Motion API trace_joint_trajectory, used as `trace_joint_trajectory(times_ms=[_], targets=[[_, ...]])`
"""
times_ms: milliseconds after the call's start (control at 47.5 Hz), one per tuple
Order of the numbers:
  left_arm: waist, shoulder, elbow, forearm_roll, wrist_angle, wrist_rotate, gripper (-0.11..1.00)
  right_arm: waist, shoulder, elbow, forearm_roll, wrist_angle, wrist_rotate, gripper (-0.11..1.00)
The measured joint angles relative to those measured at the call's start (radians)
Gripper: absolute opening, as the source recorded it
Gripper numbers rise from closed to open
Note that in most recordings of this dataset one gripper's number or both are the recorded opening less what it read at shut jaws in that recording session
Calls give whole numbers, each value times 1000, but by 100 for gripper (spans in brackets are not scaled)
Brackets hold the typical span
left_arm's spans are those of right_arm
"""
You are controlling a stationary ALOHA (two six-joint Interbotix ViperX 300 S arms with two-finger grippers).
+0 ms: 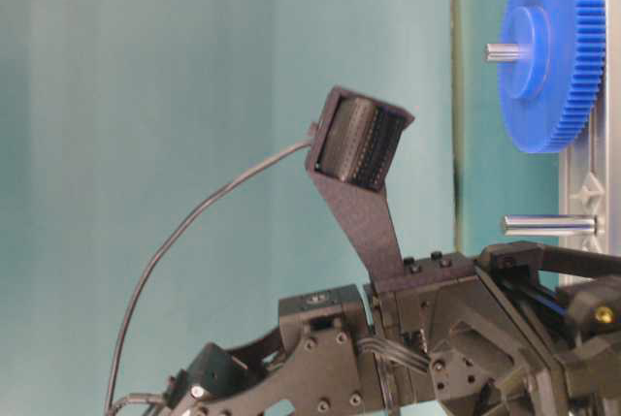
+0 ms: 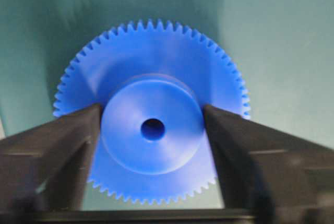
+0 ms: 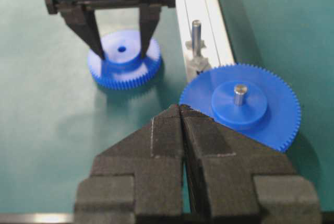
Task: Find the location of the shaft and insert the small gear.
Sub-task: 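Lift the small blue gear and carry it toward the empty shaft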
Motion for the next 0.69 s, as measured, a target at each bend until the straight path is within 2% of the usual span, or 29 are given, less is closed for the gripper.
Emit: trace_joint_trajectory(times_ms=[694], targets=[[-2,-5,-2,2,21,11,63,0,-8,-2,0,0,0,2]])
